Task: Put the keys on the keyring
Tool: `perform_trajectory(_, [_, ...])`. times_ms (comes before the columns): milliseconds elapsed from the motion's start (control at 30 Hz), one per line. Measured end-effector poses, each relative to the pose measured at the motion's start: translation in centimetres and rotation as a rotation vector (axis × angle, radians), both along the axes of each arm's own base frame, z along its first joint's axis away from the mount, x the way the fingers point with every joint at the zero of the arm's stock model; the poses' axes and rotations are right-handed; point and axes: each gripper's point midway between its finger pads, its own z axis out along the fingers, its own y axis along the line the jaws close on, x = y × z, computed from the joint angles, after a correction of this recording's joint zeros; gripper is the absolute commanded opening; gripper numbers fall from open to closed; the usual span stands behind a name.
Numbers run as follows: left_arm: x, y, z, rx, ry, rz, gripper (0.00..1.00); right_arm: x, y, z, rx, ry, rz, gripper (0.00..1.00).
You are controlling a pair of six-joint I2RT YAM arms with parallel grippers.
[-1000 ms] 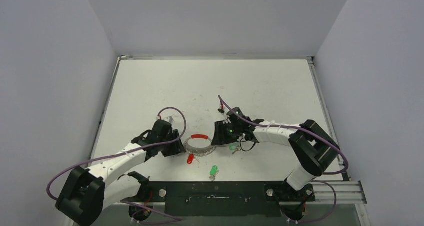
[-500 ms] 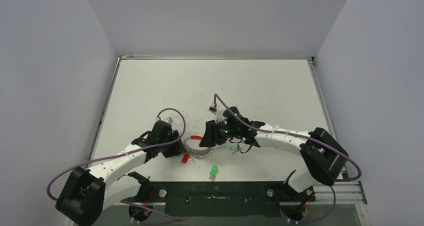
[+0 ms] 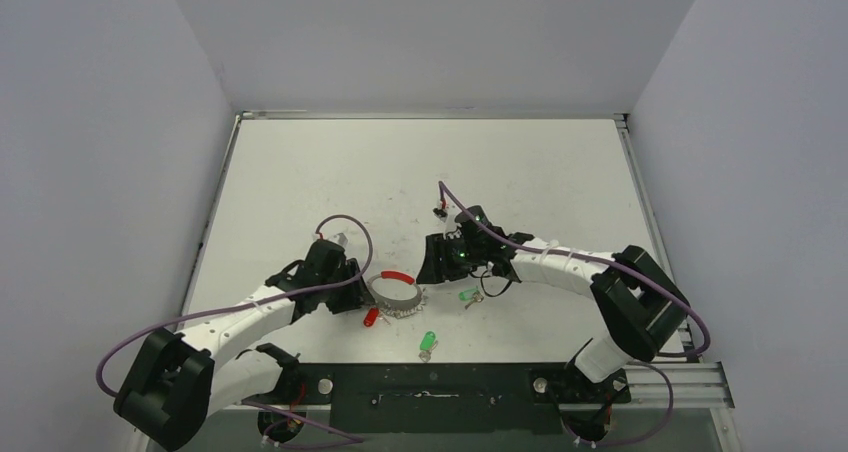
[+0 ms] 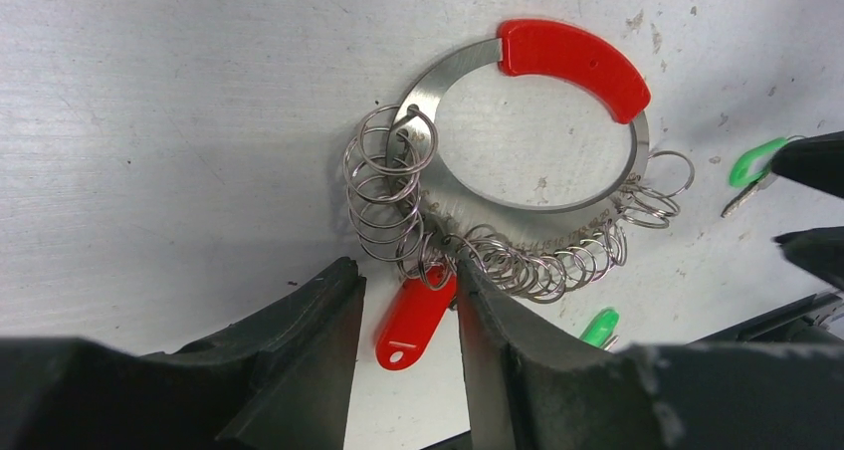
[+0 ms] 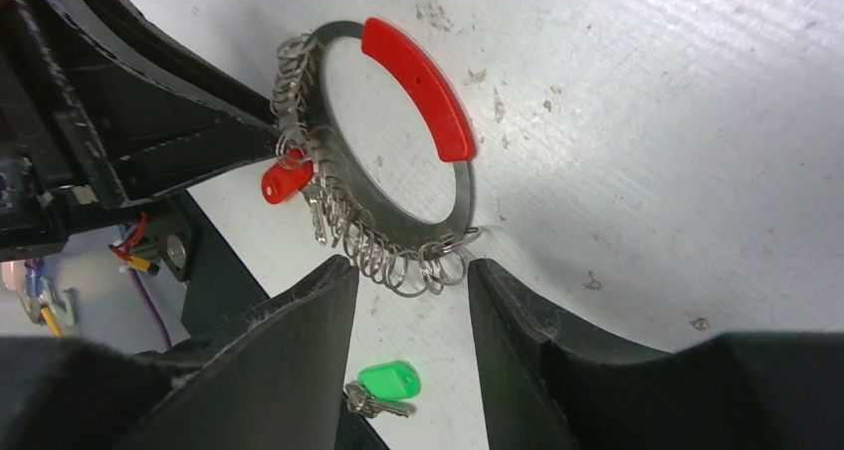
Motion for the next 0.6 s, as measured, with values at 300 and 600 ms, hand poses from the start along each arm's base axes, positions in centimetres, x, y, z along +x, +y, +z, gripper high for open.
perform_trajectory(300, [0.1, 0.0, 0.0, 0.009, 0.008, -0.003, 0.38, -3.0, 0.7, -3.5, -0.090, 0.067, 0.077, 0.36])
perform_trajectory(600, [-0.3, 0.7, 0.0, 0.042, 0.013, -0.001, 0.39, -2.9, -0.6, -4.9, -0.192, 0.018, 0.087, 0.05])
